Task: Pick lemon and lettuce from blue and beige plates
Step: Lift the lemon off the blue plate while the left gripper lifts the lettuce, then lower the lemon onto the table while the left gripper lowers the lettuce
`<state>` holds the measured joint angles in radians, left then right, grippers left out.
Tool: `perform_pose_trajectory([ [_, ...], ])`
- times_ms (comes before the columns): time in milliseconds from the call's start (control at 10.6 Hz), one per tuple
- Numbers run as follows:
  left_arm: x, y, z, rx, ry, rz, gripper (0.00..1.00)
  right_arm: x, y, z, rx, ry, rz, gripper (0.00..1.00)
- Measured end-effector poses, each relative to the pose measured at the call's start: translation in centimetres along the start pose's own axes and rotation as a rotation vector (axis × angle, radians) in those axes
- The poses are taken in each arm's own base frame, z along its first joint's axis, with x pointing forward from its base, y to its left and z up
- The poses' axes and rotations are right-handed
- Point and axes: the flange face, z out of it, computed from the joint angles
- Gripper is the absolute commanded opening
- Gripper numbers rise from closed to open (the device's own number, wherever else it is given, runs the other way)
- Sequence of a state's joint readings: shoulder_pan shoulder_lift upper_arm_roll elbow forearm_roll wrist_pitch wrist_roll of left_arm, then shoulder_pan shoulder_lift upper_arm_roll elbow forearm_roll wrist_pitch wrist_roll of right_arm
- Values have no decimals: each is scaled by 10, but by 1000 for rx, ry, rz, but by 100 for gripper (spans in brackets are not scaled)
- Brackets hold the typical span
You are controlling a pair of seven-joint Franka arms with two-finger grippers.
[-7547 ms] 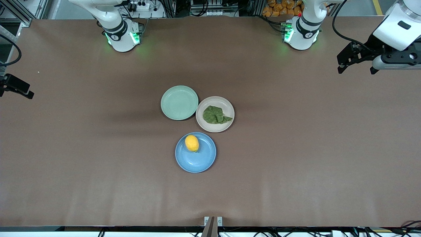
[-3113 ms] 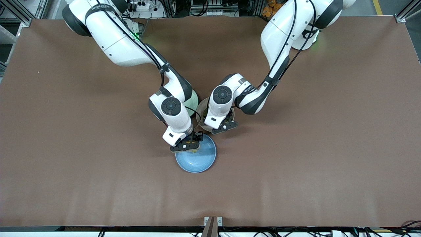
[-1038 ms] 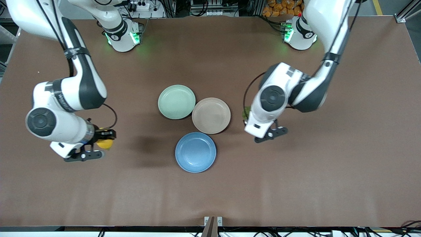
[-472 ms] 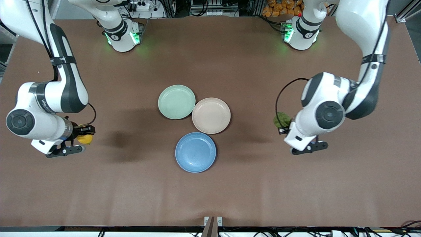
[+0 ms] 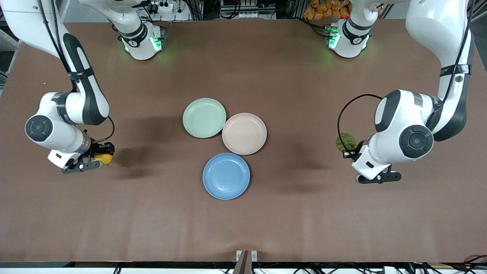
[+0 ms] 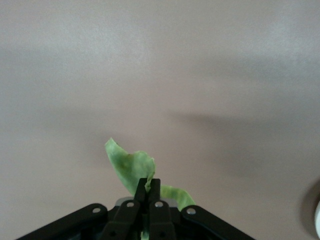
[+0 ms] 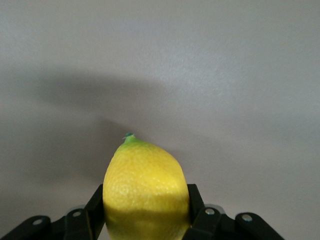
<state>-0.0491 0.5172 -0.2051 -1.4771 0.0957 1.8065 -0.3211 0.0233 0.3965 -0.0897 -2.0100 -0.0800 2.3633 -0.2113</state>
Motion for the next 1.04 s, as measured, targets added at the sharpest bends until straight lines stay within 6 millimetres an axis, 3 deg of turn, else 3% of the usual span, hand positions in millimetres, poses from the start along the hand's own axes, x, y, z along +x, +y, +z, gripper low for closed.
perform_pose_trajectory([
  [189, 5, -11, 6, -6, 2, 11, 100, -14, -4, 23, -3, 38, 0, 17],
  [472, 5, -10, 14, -7, 1, 13, 100, -32, -11, 55, -1, 50, -3, 21],
  [566, 3, -8, 18, -11, 17, 14, 100, -34, -11, 59, 1, 45, -3, 44],
  [660, -2, -6, 22, -24, 45, 8, 100, -35, -11, 62, 2, 42, 0, 96],
  [1038, -51, -10, 30, -43, 123, -27, 100, -32, -1, 54, 19, 17, 35, 100],
])
